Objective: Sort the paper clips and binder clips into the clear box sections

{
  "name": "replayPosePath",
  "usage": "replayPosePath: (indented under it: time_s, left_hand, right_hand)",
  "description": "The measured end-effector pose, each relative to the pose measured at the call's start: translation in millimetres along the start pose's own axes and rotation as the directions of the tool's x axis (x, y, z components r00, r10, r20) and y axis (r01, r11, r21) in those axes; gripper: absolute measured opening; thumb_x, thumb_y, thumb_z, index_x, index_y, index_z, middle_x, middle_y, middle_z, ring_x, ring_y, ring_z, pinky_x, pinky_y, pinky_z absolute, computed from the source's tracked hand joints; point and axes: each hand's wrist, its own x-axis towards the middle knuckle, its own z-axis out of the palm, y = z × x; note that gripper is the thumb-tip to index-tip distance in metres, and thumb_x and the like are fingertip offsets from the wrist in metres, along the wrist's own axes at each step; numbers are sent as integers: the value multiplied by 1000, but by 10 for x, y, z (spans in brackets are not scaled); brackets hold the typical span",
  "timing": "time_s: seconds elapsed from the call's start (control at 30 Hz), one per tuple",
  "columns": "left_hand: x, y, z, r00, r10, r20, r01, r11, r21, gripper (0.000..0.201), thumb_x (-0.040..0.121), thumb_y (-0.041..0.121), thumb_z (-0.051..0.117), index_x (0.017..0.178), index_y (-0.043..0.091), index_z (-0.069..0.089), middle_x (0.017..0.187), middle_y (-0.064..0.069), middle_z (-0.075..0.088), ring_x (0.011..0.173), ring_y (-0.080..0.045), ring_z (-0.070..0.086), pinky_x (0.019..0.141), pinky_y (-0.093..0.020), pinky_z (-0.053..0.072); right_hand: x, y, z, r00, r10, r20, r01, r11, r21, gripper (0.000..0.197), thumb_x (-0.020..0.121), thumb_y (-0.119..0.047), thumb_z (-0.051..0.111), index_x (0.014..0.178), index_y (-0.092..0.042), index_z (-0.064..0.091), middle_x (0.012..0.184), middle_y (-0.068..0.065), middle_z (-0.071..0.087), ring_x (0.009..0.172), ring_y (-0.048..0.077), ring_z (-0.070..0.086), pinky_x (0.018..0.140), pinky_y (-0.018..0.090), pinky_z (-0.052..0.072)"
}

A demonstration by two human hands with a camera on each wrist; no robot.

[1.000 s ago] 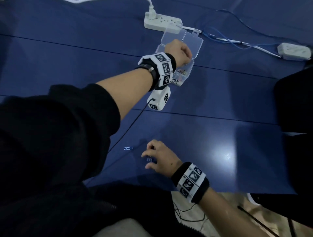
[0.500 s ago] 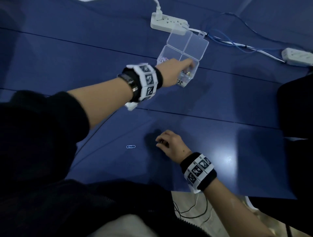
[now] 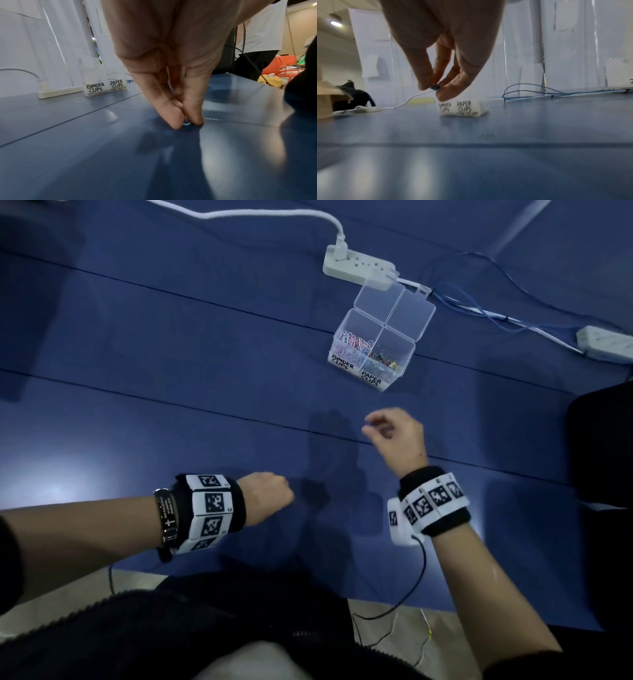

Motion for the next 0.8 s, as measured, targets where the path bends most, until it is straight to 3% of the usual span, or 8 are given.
replayPosePath:
  time_s: [0.1, 0.2, 0.3, 0.43, 0.5, 0.57, 0.7, 0.8]
  left_hand:
    - [-23, 41, -11, 1000, -18, 11, 18, 1000, 5, 24, 89, -1, 41, 105, 3, 59, 115, -15, 61, 105, -34, 59, 83, -38, 49]
    - [-34, 28, -156, 998, -63, 2, 63, 996, -63, 26, 88, 2, 40, 106, 6, 58, 113, -15, 62, 99, -33, 60, 77, -37, 47]
    - [79, -93, -481, 960, -172, -222, 102, 950, -294, 26, 83, 7, 45, 102, 14, 62, 109, -13, 64, 93, -31, 60, 77, -33, 48]
    - [384, -335, -1091, 727, -367, -580, -22, 832, -554, 34, 85, 7, 46, 110, 16, 67, 107, -17, 66, 100, -33, 61, 92, -35, 47]
    - [552, -435, -1377, 612, -461, -643, -100, 761, -640, 33, 85, 5, 46, 107, 14, 69, 101, -17, 68, 94, -32, 63, 89, -33, 49]
    - [711, -517, -1586, 551, -545, -632, -146, 683, -716, 31, 87, 5, 46, 109, 12, 67, 101, -15, 70, 92, -28, 65, 89, -31, 51]
    - [932, -573, -1723, 550, -621, -558, -154, 581, -799, 35, 92, 6, 49, 125, 9, 57, 107, -12, 69, 92, -22, 64, 92, -28, 51]
    - [902, -584, -1719, 566, -597, -569, -156, 600, -785, 34, 92, 7, 48, 125, 9, 55, 110, -12, 66, 100, -25, 64, 95, -33, 50]
  right_hand:
    - [351, -134, -160, 980, -50, -194, 52, 999, 5, 7, 75, 4, 66, 82, 3, 66, 88, 7, 50, 65, 4, 50, 64, -1, 43]
    - [687, -214, -257, 957, -63, -282, 58, 998, -25, 7, 77, 7, 59, 81, 5, 65, 91, 6, 46, 73, 13, 50, 65, -1, 42]
    - [851, -197, -286, 967, -37, -251, 15, 996, -90, 11, 80, 5, 56, 85, 3, 65, 93, 12, 54, 83, 14, 50, 75, 10, 42]
    - [738, -130, -252, 972, -35, -233, 6, 992, -124, 12, 80, 0, 56, 88, 0, 66, 101, 18, 64, 95, 22, 57, 78, 10, 30]
    - [583, -70, -200, 966, -40, -257, 15, 995, -98, 13, 79, 0, 56, 87, 0, 66, 97, 19, 66, 94, 28, 59, 83, 18, 37]
    - [393, -10, -125, 962, -28, -271, 13, 998, -57, 13, 78, 1, 56, 86, 0, 67, 94, 19, 66, 90, 30, 60, 85, 27, 43]
    - [-88, 67, 53, 977, 67, -203, -54, 996, 69, 12, 81, 3, 57, 86, -1, 67, 91, 12, 65, 80, 15, 55, 75, -1, 37]
    - [-397, 108, 156, 980, 120, -161, -89, 979, 184, 13, 82, 4, 57, 85, -4, 66, 86, 6, 63, 75, 7, 56, 74, -1, 41]
